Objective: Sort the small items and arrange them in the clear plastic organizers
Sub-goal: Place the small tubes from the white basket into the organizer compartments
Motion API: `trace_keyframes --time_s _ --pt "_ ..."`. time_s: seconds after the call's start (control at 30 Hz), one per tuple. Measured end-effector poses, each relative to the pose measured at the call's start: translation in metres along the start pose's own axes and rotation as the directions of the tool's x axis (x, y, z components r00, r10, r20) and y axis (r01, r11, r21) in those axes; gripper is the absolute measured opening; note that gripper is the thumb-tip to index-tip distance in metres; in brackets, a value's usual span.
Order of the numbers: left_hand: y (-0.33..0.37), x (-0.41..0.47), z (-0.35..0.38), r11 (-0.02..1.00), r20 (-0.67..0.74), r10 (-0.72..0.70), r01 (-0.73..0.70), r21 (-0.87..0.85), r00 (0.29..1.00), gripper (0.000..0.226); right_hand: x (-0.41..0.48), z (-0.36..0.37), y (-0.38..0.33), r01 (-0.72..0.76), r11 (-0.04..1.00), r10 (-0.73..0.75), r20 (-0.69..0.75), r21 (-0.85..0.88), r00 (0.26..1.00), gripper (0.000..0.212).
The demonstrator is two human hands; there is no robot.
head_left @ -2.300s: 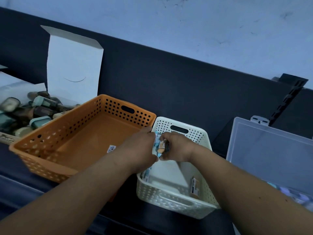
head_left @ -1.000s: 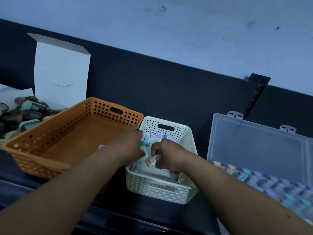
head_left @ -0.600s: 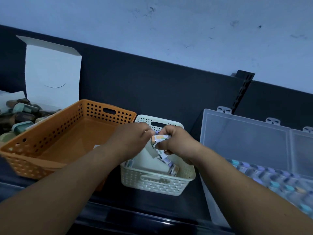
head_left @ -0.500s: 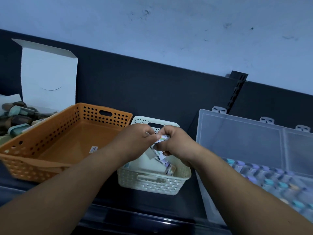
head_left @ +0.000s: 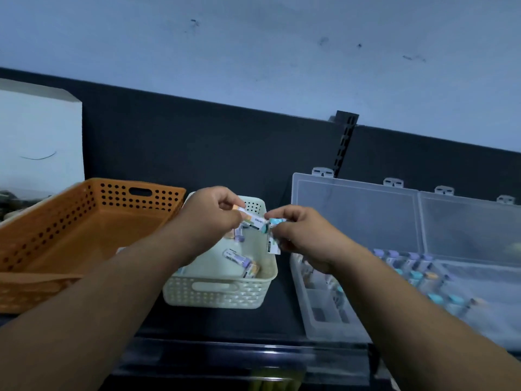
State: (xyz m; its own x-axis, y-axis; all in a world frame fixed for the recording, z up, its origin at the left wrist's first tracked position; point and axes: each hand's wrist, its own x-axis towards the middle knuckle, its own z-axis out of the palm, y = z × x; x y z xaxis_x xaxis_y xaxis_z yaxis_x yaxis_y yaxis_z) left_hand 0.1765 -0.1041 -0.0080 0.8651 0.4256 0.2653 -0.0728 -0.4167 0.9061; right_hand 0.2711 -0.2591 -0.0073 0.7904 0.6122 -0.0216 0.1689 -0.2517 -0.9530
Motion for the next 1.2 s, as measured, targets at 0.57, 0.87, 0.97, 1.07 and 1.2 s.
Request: trace_keyframes --time_s 0.57,0.87,0.97,1.07,1.2 --pt "0.04 -0.018 0.09 0.991 0.245 0.031 -0.061 0.119 0.969 0.015 -0.058 -0.109 0.021 0.033 0.972 -0.017 -0.073 0.234 0.997 0.021" --pt "0.037 -0.027 0.128 0.879 0.252 0.012 -0.13 0.459 0.968 0.011 -0.063 -0.136 0.037 0.062 0.97 -0.058 -0.022 0.236 0.998 0.02" --pt "0.036 -0.029 0.135 0.825 0.278 -0.011 -0.148 0.546 0.961 0.011 -0.061 -0.142 0.04 0.068 0.969 -0.071 0.001 0.237 0.997 0.018" --pt "0.03 -0.029 0.139 0.769 0.296 -0.048 -0.154 0.62 0.954 0.01 -0.057 -0.144 0.044 0.059 0.97 -0.066 0.021 0.234 0.998 0.018" --pt "0.023 -0.031 0.141 0.727 0.291 -0.079 -0.145 0.671 0.954 0.01 -0.053 -0.143 0.049 0.053 0.976 -0.065 0.052 0.213 0.997 0.015"
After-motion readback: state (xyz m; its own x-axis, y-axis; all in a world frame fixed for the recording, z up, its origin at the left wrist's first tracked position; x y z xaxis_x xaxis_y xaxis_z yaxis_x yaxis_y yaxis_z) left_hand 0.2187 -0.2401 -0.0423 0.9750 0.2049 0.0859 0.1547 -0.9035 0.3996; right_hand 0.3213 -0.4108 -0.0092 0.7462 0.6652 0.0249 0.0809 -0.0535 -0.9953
